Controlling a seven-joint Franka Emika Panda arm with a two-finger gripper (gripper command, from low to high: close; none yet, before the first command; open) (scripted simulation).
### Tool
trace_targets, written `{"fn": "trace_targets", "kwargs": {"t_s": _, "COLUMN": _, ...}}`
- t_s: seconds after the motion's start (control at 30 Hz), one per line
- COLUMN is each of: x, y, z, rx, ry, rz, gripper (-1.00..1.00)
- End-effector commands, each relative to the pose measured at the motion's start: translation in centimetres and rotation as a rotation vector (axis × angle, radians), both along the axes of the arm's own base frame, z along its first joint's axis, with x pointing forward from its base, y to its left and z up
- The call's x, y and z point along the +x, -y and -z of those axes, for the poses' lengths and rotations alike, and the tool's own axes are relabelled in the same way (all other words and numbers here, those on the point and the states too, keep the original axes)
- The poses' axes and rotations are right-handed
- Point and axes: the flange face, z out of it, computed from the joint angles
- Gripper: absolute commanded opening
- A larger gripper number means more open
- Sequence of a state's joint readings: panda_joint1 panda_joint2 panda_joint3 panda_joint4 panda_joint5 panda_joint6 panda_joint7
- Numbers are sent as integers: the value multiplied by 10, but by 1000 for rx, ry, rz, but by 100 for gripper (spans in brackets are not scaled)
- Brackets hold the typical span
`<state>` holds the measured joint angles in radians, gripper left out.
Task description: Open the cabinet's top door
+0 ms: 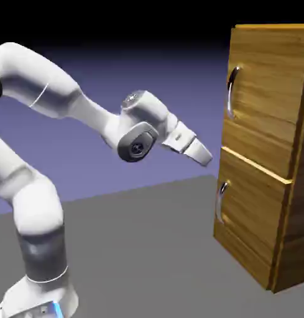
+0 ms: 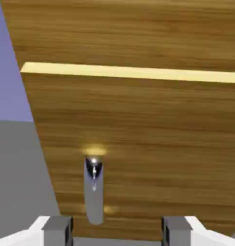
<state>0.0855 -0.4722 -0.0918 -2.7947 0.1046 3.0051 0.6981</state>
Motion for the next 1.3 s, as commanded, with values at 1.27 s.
{"fn": "trace_targets", "kwargs": {"t_s": 1.27, "x": -24, "y": 197, "z": 178, "rx": 16, "ry": -274, "rz": 806, "gripper": 0}}
